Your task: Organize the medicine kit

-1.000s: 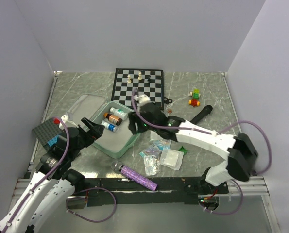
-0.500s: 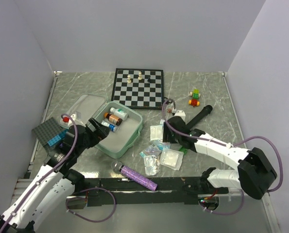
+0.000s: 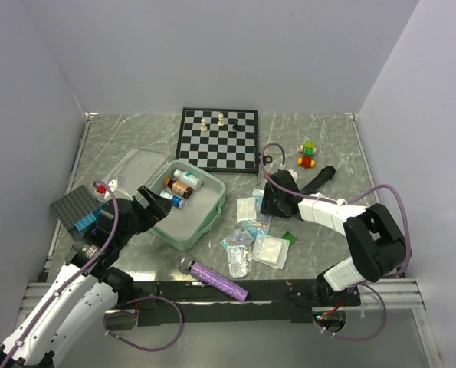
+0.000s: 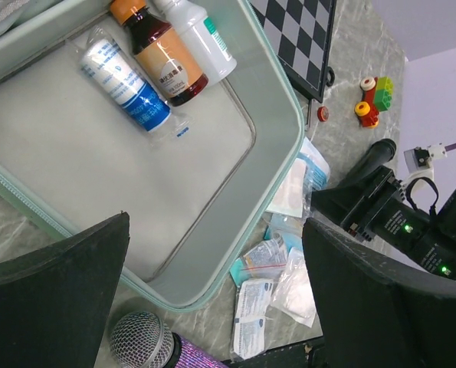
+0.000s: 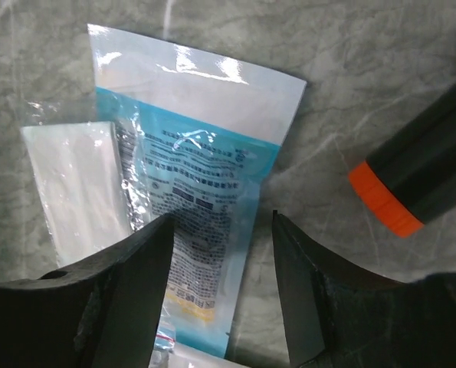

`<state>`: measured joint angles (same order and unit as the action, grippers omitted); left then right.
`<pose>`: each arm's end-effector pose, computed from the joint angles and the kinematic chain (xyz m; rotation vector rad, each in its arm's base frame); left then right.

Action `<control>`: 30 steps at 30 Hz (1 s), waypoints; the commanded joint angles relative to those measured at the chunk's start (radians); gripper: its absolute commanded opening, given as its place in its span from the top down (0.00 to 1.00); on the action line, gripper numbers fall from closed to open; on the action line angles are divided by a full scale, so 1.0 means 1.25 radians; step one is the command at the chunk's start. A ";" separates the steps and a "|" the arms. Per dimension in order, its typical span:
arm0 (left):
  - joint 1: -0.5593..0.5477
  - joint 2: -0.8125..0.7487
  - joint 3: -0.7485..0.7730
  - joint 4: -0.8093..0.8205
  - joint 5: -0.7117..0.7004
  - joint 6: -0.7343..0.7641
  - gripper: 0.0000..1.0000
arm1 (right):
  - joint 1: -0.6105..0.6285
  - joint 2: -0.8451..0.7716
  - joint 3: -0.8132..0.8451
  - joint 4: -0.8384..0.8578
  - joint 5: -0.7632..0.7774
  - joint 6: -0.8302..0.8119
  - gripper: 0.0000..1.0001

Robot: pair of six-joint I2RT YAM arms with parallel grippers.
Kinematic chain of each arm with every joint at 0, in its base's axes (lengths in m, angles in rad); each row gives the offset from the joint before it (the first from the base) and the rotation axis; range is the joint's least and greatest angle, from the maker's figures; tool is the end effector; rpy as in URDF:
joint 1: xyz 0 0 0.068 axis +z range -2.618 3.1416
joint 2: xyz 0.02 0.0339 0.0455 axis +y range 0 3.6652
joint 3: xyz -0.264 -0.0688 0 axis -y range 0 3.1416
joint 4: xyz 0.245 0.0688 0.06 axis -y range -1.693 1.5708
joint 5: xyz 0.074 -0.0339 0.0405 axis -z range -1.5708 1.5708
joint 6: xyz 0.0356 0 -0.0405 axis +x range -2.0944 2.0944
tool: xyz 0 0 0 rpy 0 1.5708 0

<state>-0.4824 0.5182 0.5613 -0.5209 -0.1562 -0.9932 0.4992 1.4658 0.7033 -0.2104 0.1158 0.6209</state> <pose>0.1175 -0.0553 0.2646 -0.6353 2.0323 -0.7471 0.2412 0.1268 0.1598 0.2013 2.5525 0.2934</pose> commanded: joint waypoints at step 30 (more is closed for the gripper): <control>-0.002 0.052 0.064 0.033 -0.028 0.010 0.01 | 0.132 -0.226 0.188 -0.015 -0.123 0.019 1.00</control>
<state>-0.4824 0.5869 0.5838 -0.5098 -0.1810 -0.9894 0.5884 1.0973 0.8688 -0.2779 0.0082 0.5877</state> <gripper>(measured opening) 0.993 0.137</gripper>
